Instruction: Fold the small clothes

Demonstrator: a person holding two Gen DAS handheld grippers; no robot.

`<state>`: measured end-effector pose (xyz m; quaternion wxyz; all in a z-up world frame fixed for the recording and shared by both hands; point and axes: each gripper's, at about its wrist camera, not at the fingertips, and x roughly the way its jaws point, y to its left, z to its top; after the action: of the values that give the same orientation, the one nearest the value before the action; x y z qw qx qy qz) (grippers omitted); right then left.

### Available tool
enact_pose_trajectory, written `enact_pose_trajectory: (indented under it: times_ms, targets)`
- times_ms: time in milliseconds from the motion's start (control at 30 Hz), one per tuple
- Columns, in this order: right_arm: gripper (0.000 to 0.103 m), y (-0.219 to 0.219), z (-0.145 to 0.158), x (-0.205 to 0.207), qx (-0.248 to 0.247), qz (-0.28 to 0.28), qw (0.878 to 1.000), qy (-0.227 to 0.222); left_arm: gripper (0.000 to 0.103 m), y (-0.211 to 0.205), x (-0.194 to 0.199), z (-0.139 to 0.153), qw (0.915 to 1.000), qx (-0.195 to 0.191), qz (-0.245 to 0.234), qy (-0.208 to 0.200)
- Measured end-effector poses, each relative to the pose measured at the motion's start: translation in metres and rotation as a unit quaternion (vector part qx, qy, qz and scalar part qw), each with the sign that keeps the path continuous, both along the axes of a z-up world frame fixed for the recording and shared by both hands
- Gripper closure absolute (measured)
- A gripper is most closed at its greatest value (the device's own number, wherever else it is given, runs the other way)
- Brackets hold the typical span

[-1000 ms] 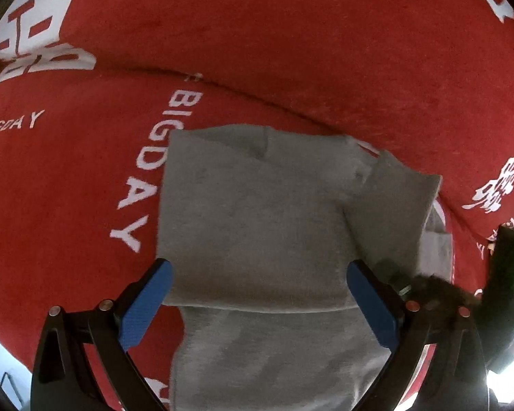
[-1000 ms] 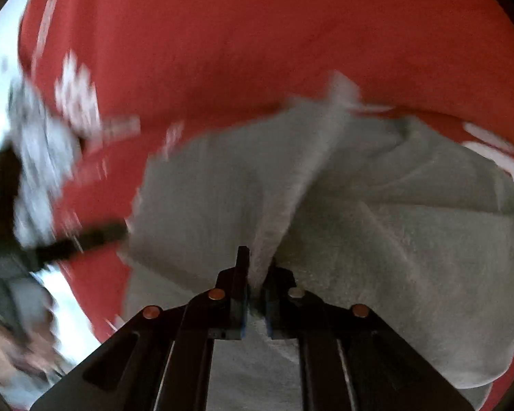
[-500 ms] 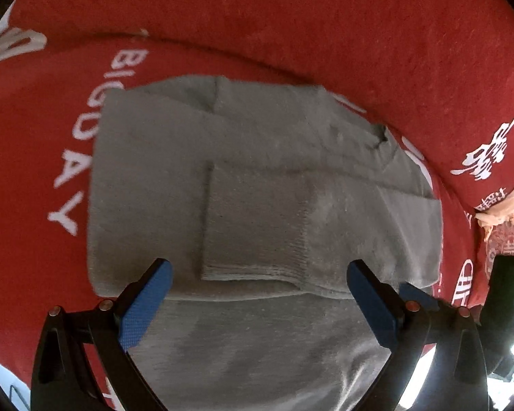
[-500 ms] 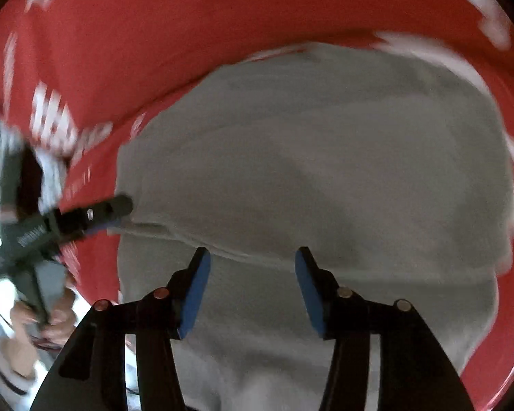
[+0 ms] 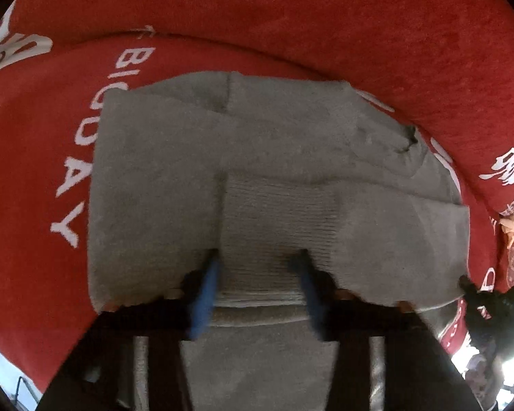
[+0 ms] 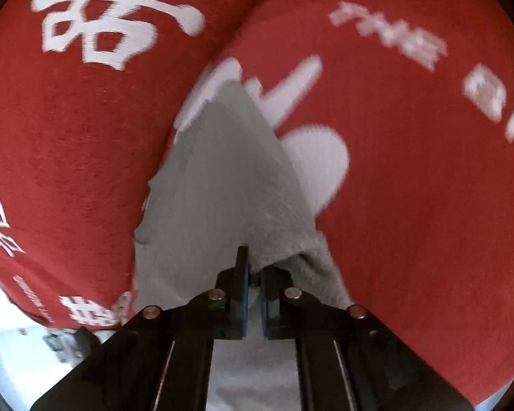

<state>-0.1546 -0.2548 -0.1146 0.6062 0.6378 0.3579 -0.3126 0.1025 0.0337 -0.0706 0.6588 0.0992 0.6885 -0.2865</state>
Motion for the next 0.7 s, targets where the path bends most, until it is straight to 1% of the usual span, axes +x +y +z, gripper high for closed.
enact_pose_trajectory:
  times_ms: [67, 100, 167, 233, 267, 333, 367, 400, 433, 500, 567, 600, 700]
  targets:
    - [0.097, -0.011, 0.008, -0.008, -0.021, 0.012, 1.0, 0.009, 0.072, 0.004, -0.002, 0.002, 1.0, -0.008, 0.002, 0.005]
    - [0.097, -0.016, 0.006, -0.013, -0.019, 0.012, 1.0, 0.006, 0.072, 0.005, -0.004, 0.001, 1.0, -0.006, 0.0, 0.003]
    - [0.097, -0.022, -0.006, -0.021, 0.002, 0.017, 1.0, 0.011, 0.072, 0.005, -0.009, 0.0, 1.0, 0.002, -0.006, -0.003]
    - [0.097, -0.02, -0.016, -0.021, 0.017, 0.045, 0.998, 0.027, 0.072, 0.005, -0.012, 0.0, 0.9998, 0.007, -0.013, -0.009]
    - [0.095, -0.019, -0.017, -0.022, 0.018, 0.056, 0.998, 0.03, 0.072, 0.005, -0.014, 0.001, 0.9997, 0.009, -0.017, -0.012]
    - [0.089, -0.017, -0.008, -0.021, 0.015, 0.082, 0.996, 0.044, 0.072, 0.007, -0.016, 0.004, 0.9993, 0.016, -0.028, -0.021]
    - [0.082, -0.017, 0.001, -0.02, 0.008, 0.1, 0.994, 0.051, 0.072, 0.008, -0.016, 0.004, 0.9992, 0.018, -0.03, -0.02]
    - [0.073, -0.015, 0.006, -0.017, 0.001, 0.11, 0.992, 0.053, 0.072, 0.01, -0.016, 0.004, 0.9992, 0.019, -0.032, -0.018]
    - [0.07, -0.015, 0.017, -0.017, -0.013, 0.121, 0.991, 0.049, 0.072, 0.011, -0.015, 0.005, 0.9992, 0.02, -0.031, -0.016]
    - [0.061, -0.019, 0.034, -0.022, -0.044, 0.124, 0.99, 0.043, 0.072, 0.013, -0.013, 0.008, 0.9991, 0.026, -0.03, -0.018]
    - [0.058, -0.031, 0.044, -0.028, -0.065, 0.109, 0.991, 0.048, 0.072, 0.015, -0.012, 0.013, 0.9986, 0.031, -0.031, -0.027]
    - [0.058, -0.04, 0.042, -0.031, -0.063, 0.099, 0.992, 0.052, 0.072, 0.013, -0.012, 0.016, 0.9982, 0.035, -0.031, -0.038]
    - [0.058, -0.065, 0.022, -0.032, -0.036, 0.08, 0.994, 0.064, 0.071, 0.01, -0.01, 0.02, 0.9978, 0.039, -0.031, -0.043]
